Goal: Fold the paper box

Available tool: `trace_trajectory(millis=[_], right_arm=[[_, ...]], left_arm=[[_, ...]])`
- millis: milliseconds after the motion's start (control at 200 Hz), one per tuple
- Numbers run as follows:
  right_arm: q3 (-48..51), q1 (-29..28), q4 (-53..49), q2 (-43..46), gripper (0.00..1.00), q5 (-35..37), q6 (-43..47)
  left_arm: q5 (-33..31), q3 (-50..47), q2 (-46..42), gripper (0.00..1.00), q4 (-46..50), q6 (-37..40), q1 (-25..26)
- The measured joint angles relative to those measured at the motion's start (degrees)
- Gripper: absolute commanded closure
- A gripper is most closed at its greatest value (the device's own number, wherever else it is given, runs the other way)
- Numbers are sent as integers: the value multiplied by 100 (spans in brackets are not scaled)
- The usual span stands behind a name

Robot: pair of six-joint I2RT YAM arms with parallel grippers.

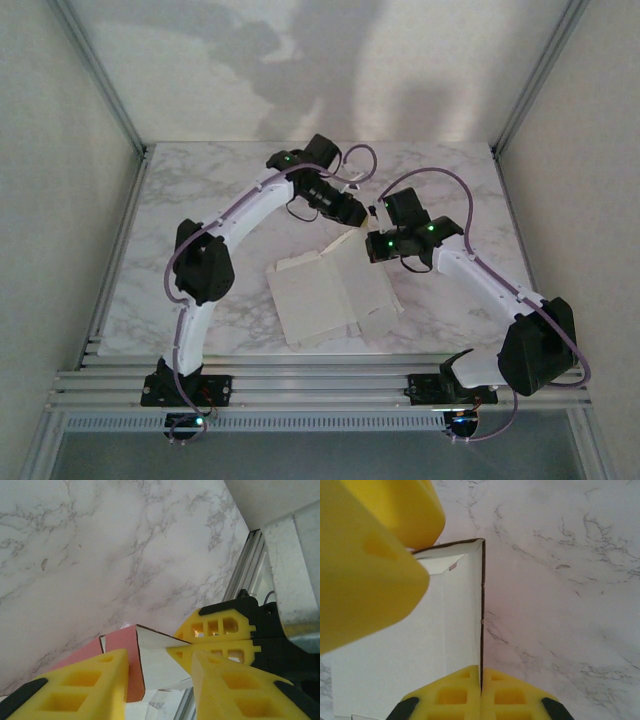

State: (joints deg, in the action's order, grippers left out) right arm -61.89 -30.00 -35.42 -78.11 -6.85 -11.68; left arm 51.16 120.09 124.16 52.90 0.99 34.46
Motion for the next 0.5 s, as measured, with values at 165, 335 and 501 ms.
trace_trajectory(millis=[165,335,501], right_arm=[[74,-26,59,4,100,-2,-48],[140,-26,92,13,100,-28,-109],[181,-26,96,22,100,-24,-149]], left_arm=[[50,-330,-146,60,-223,-98,7],[136,-605,-229,59,-459,-173,48],[275,-754,-229,58,-704,-295,74]])
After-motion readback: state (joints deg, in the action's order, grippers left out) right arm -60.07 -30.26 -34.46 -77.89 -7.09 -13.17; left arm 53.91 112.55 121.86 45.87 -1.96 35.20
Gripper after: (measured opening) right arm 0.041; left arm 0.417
